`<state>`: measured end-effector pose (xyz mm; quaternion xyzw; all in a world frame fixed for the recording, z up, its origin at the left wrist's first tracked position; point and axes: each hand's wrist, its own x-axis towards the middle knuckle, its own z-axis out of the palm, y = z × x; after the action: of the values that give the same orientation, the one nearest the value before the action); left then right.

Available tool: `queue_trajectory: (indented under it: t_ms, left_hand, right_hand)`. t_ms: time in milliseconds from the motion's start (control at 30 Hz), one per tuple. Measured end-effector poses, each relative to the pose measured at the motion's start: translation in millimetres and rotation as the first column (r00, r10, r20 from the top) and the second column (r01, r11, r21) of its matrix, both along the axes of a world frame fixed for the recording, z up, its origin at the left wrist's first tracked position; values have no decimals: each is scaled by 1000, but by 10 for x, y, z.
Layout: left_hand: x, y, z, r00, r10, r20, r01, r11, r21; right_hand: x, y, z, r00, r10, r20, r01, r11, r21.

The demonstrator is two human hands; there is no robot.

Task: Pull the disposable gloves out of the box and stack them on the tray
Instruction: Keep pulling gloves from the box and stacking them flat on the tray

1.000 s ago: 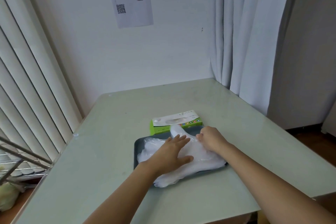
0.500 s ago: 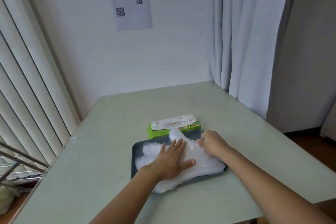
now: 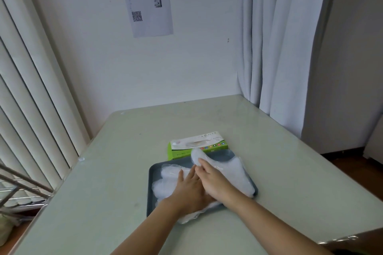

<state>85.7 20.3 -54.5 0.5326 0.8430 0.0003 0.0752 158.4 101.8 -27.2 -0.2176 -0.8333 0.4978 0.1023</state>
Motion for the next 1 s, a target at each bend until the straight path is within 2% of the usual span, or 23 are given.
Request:
queue_trajectory:
  t_ms: [67, 167, 300, 367, 533, 700, 867, 933, 1000]
  left_hand:
    - [21, 2, 13, 1000, 20, 0, -20, 1000, 7]
    - [18, -16, 4, 998, 45, 38, -47, 998, 43]
    - [-23, -83, -22, 992, 120, 47, -122, 992, 28]
    - [-44, -143, -18, 984, 167, 58, -167, 986, 8]
    - [-81, -376, 68, 973, 226, 32, -224, 972, -63]
    - [-108, -468, 153, 938, 342, 59, -326, 926, -191]
    - [-125, -506, 282, 920, 382, 90, -352, 905, -240]
    - [-174, -526, 376, 913, 388, 128, -343, 897, -278]
    - [-254, -505, 517, 885, 411, 218, -355, 899, -255]
  right_hand:
    - [-11, 33, -109, 998, 23, 60, -25, 999, 43]
    - [-30, 125, -186, 982, 82, 171, -118, 970, 211]
    - [29, 245, -210, 935, 70, 347, -229, 866, 444]
    - [87, 329, -240, 912, 70, 404, -288, 811, 509]
    - [203, 501, -219, 851, 99, 516, -413, 733, 541]
    - [205, 520, -211, 823, 122, 554, -458, 719, 523]
    - [193, 519, -144, 798, 119, 591, -487, 704, 516]
    - [155, 533, -66, 784, 123, 609, -512, 684, 520]
    - [41, 583, 21, 827, 113, 550, -485, 639, 598]
